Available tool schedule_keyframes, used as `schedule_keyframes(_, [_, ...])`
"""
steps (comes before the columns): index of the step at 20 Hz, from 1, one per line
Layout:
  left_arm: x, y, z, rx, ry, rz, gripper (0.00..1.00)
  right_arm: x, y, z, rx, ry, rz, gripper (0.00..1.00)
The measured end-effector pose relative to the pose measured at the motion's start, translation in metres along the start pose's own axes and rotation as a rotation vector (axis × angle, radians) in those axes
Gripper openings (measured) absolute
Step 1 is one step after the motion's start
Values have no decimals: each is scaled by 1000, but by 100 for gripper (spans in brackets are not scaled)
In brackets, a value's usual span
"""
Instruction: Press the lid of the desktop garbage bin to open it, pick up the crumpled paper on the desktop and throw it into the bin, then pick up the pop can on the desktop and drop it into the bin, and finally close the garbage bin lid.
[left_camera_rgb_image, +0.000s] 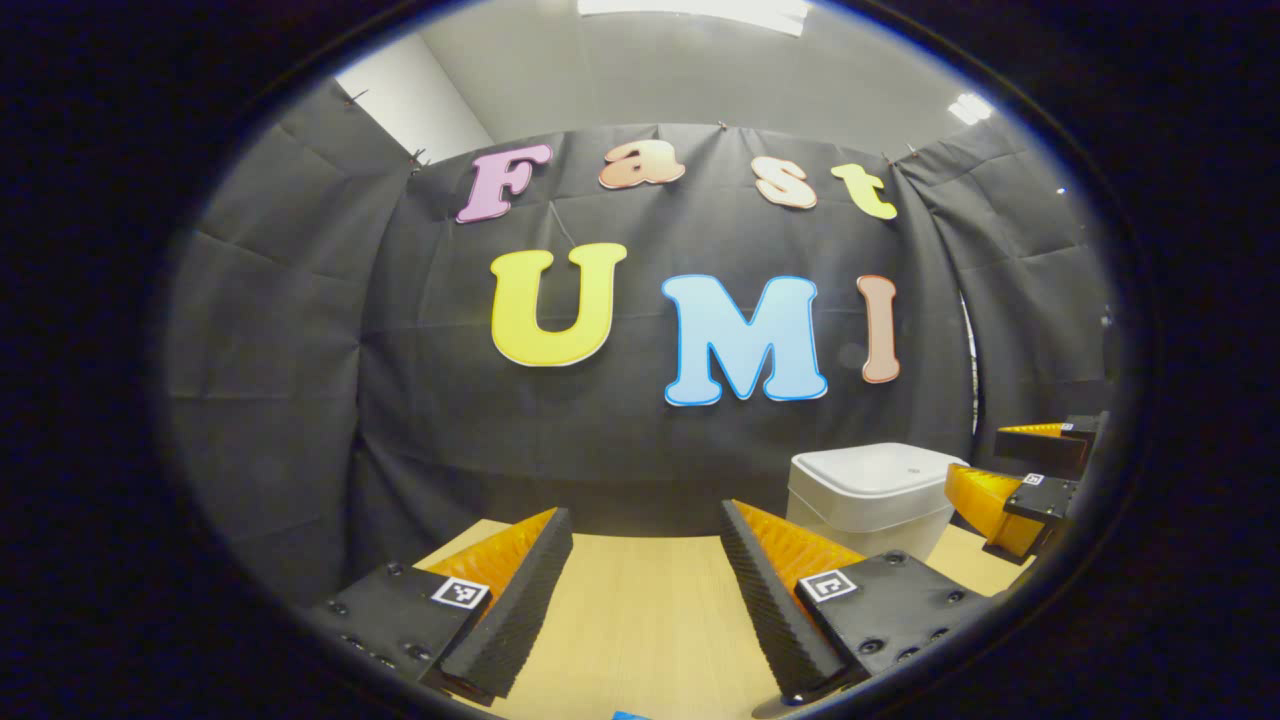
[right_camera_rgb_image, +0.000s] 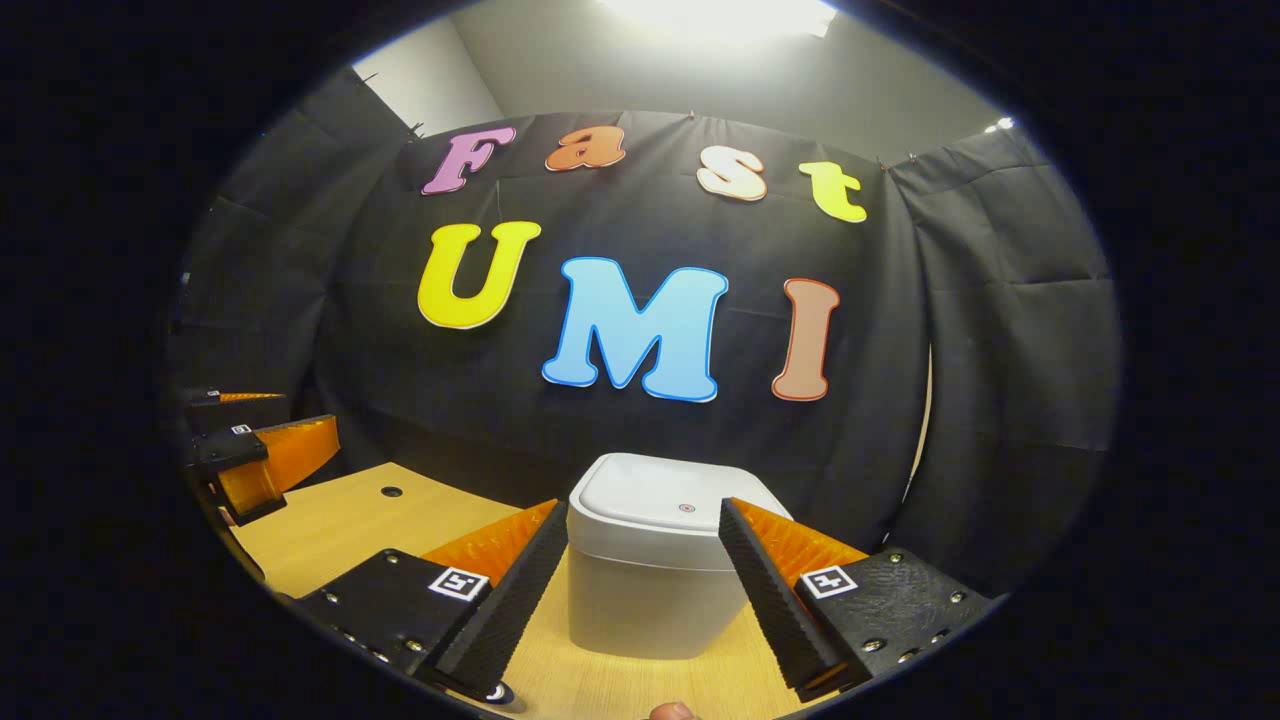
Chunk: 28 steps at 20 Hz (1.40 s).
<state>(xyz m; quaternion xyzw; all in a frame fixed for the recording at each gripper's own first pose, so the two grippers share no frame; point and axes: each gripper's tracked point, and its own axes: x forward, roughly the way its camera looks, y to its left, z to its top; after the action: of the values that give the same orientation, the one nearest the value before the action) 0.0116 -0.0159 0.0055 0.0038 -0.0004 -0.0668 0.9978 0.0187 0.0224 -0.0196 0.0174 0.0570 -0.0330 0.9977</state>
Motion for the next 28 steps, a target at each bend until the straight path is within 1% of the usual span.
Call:
schedule_keyframes(2, [-1, -2, -3, 1, 17, -11, 99, 2, -1, 0, -8, 8, -10, 98])
schedule_keyframes(3, [-2, -1, -3, 1, 17, -13, 97, 2, 0, 1, -8, 5, -11, 98])
schedule_keyframes(4, [-1, 0, -3, -3, 16, -10, 94, 2, 1, 2, -10, 1, -10, 95])
schedule_keyframes(5, [-1, 0, -4, -6, 23, -6, 97, 3, 1, 2, -12, 1, -10, 95])
schedule_keyframes(6, [-3, 0, -6, -12, 32, -3, 99, 4, 0, 1, -13, 4, -11, 98])
schedule_keyframes(7, [-4, 0, -7, -18, 38, -2, 97, 4, 0, -1, -10, 9, -13, 97])
schedule_keyframes(8, [-4, -1, -8, -23, 44, 1, 99, 5, 0, -2, -6, 15, -10, 98])
schedule_keyframes(9, [-4, 0, -9, -28, 47, 3, 99, 6, 1, -4, -5, 22, -7, 95])
schedule_keyframes(10, [-4, 0, -9, -30, 48, 7, 97, 6, 1, -4, -5, 25, -6, 97])
schedule_keyframes(11, [-4, 1, -9, -31, 49, 11, 97, 6, 1, -5, -9, 28, -3, 98])
schedule_keyframes(12, [-5, 1, -10, -31, 52, 13, 99, 6, 1, -5, -13, 29, -1, 98])
schedule_keyframes(14, [-6, 2, -11, -29, 56, 14, 99, 6, 1, -8, -14, 40, 3, 98])
schedule_keyframes(15, [-6, 1, -10, -26, 57, 12, 98, 8, -2, -10, -14, 46, -8, 97])
schedule_keyframes(16, [-5, 1, -10, -22, 58, 8, 97, 6, -3, -9, -10, 50, -7, 83])
schedule_keyframes(17, [-6, 1, -11, -19, 57, 1, 97, 8, -4, -11, -11, 55, -18, 76])
schedule_keyframes(18, [-5, 0, -10, -19, 57, -4, 99, 7, -7, -11, -15, 58, -33, 67])
schedule_keyframes(19, [-6, -2, -10, -21, 58, -13, 99, 6, -9, -12, -16, 60, -41, 63])
schedule_keyframes(20, [-7, -2, -10, -22, 57, -16, 99, 5, -10, -12, -14, 63, -50, 52])
schedule_keyframes(21, [-6, -3, -10, -23, 56, -19, 94, 4, -10, -12, -7, 64, -41, 46])
schedule_keyframes(22, [-7, -3, -9, -25, 55, -20, 97, 5, -5, -13, 4, 66, -18, 42])
schedule_keyframes(23, [-7, -3, -9, -26, 53, -22, 99, 2, -12, -15, 8, 74, -40, 42])
schedule_keyframes(24, [-7, -4, -10, -25, 54, -24, 99, 4, -13, -14, 18, 79, -42, 24])
schedule_keyframes(25, [-7, -3, -9, -23, 53, -23, 99, 0, -13, -17, 29, 82, -28, 23])
schedule_keyframes(26, [-7, -3, -9, -20, 53, -22, 99, 2, -17, -23, 27, 98, -62, 20])
schedule_keyframes(27, [-7, -2, -9, -19, 54, -21, 99, 1, -22, -20, 42, 89, -68, 20])
schedule_keyframes(28, [-9, -2, -9, -17, 53, -19, 99, 3, -14, -19, 60, 96, -40, 1])
